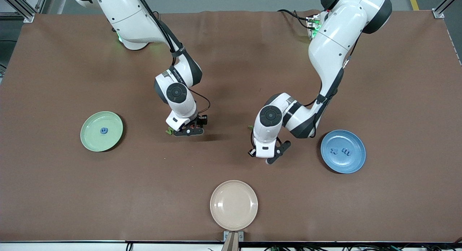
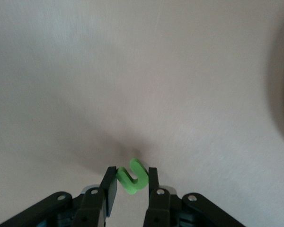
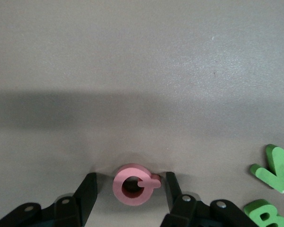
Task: Sort upper and lower case letters into plates
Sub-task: 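Carry the u to the blue plate while the right gripper grasps pink q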
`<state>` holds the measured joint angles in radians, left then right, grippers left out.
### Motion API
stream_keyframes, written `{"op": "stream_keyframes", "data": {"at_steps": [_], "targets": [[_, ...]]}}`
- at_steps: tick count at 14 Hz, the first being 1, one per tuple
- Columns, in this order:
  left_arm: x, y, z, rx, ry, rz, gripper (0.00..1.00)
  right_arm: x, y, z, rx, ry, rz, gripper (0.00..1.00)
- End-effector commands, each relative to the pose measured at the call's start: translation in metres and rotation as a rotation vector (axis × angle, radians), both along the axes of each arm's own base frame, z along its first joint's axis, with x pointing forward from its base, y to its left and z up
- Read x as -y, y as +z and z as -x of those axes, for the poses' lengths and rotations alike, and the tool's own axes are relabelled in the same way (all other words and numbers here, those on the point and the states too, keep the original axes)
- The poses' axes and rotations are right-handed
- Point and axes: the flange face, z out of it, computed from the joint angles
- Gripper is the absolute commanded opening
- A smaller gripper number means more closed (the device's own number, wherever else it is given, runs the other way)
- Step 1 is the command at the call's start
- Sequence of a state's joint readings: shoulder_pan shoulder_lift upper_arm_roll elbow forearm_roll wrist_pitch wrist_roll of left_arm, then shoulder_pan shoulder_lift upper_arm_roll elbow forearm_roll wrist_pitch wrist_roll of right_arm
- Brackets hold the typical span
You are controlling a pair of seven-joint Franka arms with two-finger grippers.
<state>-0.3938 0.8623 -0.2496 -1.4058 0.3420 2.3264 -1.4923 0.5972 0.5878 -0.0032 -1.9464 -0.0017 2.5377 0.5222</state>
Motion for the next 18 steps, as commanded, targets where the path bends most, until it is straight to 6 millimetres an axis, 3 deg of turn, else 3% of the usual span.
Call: {"op": "stream_keyframes", "data": {"at_steps": [1, 5, 9, 12, 14, 16, 18], "targets": [[-0.023, 0.053, -0.01, 0.011, -0.065, -0.073, 0.0, 0.002, -0.005, -0.007, 0.0, 0.011, 0.001, 0.65], [-0.058, 0.102, -0.015, -0.042, -0.169, -0.142, 0.0, 0.0, -0.006, -0.007, 0.0, 0.023, 0.001, 0.58], [-0.136, 0.127, -0.031, -0.11, -0.278, -0.197, 0.0, 0.001, -0.006, -0.007, 0.0, 0.021, 0.001, 0.42], [-0.209, 0.114, -0.038, -0.197, -0.328, -0.209, 0.0, 0.001, -0.005, -0.006, -0.001, 0.023, 0.002, 0.27], [-0.249, 0.099, -0.04, -0.24, -0.35, -0.206, 0.0, -0.002, 0.004, -0.011, 0.009, 0.028, -0.004, 0.27], [-0.289, 0.087, -0.044, -0.264, -0.365, -0.197, 0.0, 0.019, 0.031, -0.027, -0.021, 0.067, 0.017, 0.26], [-0.313, 0.066, -0.042, -0.284, -0.37, -0.181, 0.0, 0.061, 0.059, -0.043, -0.069, 0.119, 0.035, 0.26]]}}
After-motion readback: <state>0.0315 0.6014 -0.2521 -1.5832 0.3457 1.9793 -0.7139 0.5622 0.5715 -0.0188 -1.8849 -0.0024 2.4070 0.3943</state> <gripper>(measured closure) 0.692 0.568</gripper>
